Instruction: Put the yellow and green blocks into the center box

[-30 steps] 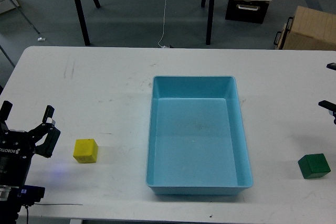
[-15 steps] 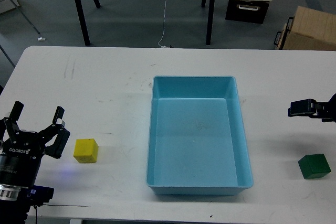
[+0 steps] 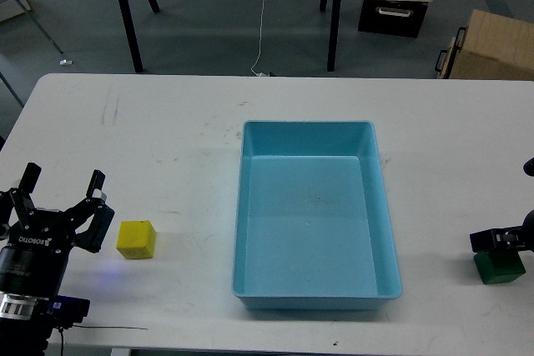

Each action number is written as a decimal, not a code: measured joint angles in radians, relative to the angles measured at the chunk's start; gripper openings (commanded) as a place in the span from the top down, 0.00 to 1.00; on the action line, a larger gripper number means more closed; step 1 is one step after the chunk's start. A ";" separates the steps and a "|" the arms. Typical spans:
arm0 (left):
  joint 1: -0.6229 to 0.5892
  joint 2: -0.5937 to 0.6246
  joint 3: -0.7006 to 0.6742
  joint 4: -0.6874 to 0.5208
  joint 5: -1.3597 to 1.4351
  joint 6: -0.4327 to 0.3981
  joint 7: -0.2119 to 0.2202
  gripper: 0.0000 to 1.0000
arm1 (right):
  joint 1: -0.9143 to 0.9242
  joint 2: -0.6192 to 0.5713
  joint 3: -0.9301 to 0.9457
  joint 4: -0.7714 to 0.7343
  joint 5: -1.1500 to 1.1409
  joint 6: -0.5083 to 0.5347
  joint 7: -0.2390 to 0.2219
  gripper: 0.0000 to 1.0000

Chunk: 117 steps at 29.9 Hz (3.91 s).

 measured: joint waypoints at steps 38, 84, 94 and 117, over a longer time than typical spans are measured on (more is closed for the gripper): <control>-0.012 0.000 0.086 0.003 0.005 0.000 -0.008 0.00 | 0.542 0.573 -0.141 -0.186 0.343 0.000 0.000 0.99; -0.102 0.011 0.102 0.010 0.004 0.000 0.003 0.00 | 0.488 0.106 0.370 -0.854 1.553 0.000 0.076 0.00; -0.127 0.012 0.102 0.040 0.004 0.000 0.004 0.00 | 0.229 0.144 0.590 -0.944 1.896 0.000 0.198 0.00; -0.126 0.012 0.098 0.042 0.002 0.000 -0.007 0.00 | 0.127 0.122 0.708 -0.912 1.678 0.000 0.219 0.00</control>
